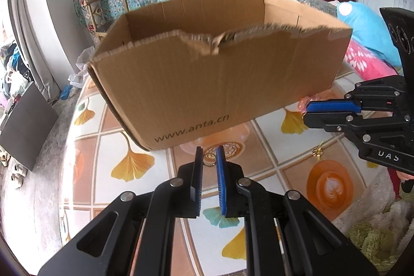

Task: Organize jewelry
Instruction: 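Carry the gold ring with the right gripper over the box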

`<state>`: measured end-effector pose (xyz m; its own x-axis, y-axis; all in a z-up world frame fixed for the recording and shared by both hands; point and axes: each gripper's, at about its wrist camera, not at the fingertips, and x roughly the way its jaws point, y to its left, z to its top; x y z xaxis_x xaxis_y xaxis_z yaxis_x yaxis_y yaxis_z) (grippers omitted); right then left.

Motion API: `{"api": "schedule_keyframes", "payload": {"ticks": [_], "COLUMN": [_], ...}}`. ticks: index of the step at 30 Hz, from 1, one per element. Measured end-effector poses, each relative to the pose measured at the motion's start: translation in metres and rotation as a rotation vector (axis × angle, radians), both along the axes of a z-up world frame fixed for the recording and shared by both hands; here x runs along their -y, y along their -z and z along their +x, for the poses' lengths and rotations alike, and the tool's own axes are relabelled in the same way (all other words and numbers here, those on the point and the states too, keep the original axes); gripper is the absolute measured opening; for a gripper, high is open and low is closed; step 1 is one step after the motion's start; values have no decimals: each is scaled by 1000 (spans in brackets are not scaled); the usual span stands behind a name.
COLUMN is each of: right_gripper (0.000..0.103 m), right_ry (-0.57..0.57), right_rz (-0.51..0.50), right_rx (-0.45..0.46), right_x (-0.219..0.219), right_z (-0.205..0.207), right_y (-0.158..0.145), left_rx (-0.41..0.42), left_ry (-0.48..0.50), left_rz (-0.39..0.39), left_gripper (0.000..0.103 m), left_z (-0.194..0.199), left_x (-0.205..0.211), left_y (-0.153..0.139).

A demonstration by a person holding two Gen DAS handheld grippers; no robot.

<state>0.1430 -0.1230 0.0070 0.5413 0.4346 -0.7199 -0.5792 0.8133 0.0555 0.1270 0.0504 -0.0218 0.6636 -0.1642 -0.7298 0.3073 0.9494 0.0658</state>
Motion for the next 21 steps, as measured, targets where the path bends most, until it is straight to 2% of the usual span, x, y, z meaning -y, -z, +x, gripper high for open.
{"api": "schedule_keyframes", "payload": {"ticks": [3, 7, 12, 14, 16, 19, 21], "right_gripper": [8, 8, 8, 8, 8, 8, 8], "right_ry": [-2, -26, -66, -86, -95, -110, -116], "right_rz": [25, 96, 162, 167, 148, 103, 45], "right_rx": [25, 75, 158, 153, 112, 6, -110], "right_x": [5, 15, 31, 35, 35, 31, 24], "right_z": [-6, -11, 7, 29, 57, 103, 137], "right_y": [-13, -44, -90, -101, -108, -107, -97], "left_rx": [42, 116, 181, 160, 91, -39, -128], "left_ry": [8, 29, 99, 141, 192, 261, 290], "left_rz": [-8, -70, -124, -145, -167, -168, -142], "left_gripper": [10, 10, 10, 10, 10, 10, 10], "left_z": [-10, -17, 2, 22, 51, 99, 126], "left_x": [1, -1, 0, 3, 7, 22, 34], "left_y": [-16, -53, -98, -109, -113, -109, -101]}}
